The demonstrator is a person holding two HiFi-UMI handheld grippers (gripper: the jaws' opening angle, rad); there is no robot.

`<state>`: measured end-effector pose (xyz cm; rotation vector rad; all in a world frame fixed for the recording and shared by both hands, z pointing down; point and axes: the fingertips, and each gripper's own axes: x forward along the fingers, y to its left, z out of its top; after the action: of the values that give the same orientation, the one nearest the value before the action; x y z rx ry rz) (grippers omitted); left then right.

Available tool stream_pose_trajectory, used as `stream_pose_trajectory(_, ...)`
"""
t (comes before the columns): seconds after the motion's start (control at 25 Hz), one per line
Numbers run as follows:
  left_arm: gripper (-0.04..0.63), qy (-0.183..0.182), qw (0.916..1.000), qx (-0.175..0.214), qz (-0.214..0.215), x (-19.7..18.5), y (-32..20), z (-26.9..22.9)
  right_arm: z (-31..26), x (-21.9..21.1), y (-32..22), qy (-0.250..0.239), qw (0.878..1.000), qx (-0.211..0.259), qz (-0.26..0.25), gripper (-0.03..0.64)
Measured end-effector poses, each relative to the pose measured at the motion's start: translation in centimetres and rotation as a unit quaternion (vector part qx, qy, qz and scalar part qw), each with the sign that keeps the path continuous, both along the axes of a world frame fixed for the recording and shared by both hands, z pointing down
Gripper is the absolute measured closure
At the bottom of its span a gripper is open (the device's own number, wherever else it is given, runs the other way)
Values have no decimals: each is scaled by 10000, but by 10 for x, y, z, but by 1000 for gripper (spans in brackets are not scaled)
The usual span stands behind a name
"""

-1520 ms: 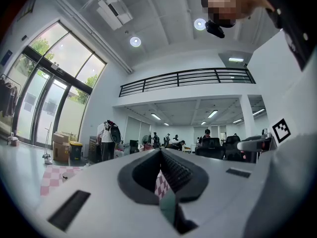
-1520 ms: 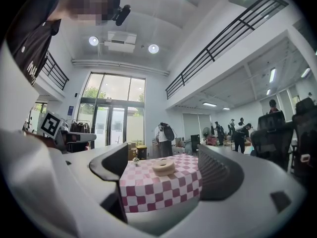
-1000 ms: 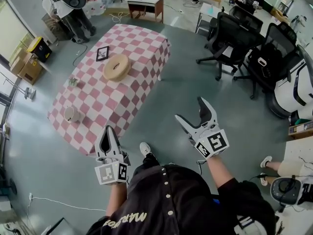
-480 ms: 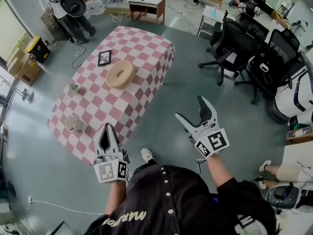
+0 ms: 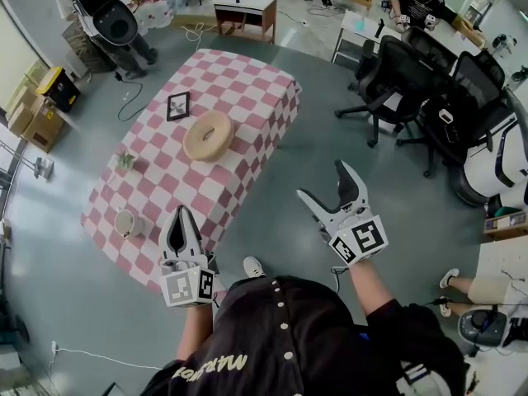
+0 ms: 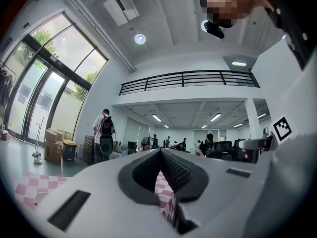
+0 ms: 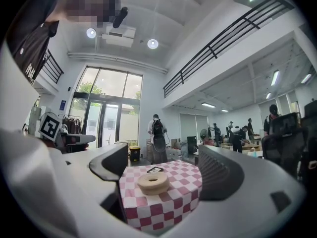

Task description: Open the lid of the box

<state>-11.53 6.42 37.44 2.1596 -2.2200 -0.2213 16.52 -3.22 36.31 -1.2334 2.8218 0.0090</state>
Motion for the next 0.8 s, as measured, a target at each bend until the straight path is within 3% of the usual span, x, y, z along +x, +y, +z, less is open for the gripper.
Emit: stream_pose_trajectory(0.8,584,-29,9995,-7,310,-62,-40,6,-1,-48,-25,37,9993,98,358,187)
